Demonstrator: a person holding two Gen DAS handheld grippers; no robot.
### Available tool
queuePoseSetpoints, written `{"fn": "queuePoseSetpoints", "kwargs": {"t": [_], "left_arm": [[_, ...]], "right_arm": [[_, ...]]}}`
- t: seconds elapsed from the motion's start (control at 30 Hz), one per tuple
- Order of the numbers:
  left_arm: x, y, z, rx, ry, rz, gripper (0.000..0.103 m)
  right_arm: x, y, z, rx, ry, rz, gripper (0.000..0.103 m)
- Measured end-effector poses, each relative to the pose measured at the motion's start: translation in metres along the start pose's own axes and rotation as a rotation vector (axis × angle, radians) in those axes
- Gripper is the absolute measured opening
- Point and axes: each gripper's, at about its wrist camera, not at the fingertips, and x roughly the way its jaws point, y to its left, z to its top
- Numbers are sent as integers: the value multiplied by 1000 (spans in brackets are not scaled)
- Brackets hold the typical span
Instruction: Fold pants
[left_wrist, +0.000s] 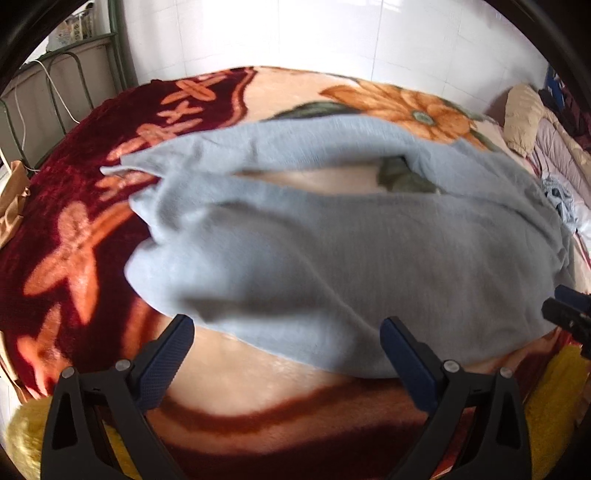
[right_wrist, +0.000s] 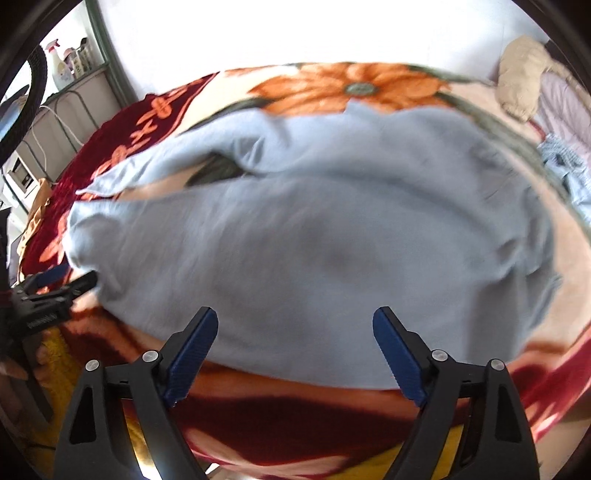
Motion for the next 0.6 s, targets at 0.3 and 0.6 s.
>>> {"fn": "queuePoseSetpoints", "kwargs": {"t": [0.3, 0.6], "left_arm": [[-21, 63, 38, -98, -28, 110, 102], [-3, 122, 65, -197, 30, 177, 102]], "right_arm": [[-23, -81, 26, 53, -38, -165, 88], [-30, -147, 37, 194, -49, -235, 88]]}}
